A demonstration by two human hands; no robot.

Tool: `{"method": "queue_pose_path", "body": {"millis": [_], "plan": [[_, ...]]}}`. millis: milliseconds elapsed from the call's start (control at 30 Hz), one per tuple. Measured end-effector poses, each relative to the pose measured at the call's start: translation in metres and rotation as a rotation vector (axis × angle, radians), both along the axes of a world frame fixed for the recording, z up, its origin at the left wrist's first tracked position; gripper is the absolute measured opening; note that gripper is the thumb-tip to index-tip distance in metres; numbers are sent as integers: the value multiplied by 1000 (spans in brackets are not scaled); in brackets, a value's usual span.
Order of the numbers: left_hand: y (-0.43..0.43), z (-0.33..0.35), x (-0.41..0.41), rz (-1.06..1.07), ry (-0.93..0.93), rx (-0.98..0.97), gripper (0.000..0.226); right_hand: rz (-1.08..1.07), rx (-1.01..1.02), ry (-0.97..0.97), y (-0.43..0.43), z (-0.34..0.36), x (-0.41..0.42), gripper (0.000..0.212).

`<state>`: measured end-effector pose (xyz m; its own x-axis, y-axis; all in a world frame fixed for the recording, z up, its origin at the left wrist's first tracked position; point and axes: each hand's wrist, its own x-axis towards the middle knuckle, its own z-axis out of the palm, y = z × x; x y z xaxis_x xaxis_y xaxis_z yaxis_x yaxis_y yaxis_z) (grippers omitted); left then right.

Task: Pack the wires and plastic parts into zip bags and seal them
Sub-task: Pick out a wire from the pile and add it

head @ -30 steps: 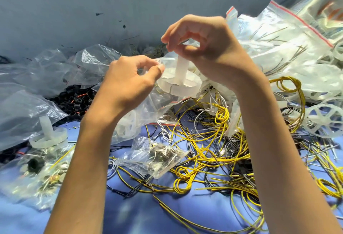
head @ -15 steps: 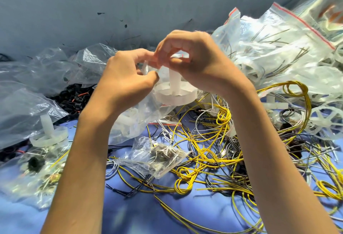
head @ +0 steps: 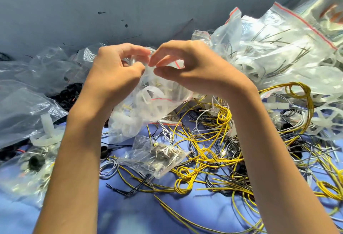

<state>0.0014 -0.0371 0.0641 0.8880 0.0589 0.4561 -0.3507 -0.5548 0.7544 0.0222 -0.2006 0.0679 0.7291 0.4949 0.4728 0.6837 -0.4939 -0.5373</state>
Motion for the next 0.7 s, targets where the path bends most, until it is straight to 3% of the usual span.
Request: {"method": "queue_pose_path", "body": {"millis": [367,500,633,700], "plan": [[-1,3,0,98,-69,-1,32,-9,-354,110,2,-4,-2,17],[-3,2,2,217,-174,-49,34,-6,-295,103,-1,1,-5,15],[-7,0,1,237,-165,88,35,-2,-230,142,-15,9,-11,13],[-6,0,1,242,-168,120,32,-42,-169,183,-33,15,-12,22]]}}
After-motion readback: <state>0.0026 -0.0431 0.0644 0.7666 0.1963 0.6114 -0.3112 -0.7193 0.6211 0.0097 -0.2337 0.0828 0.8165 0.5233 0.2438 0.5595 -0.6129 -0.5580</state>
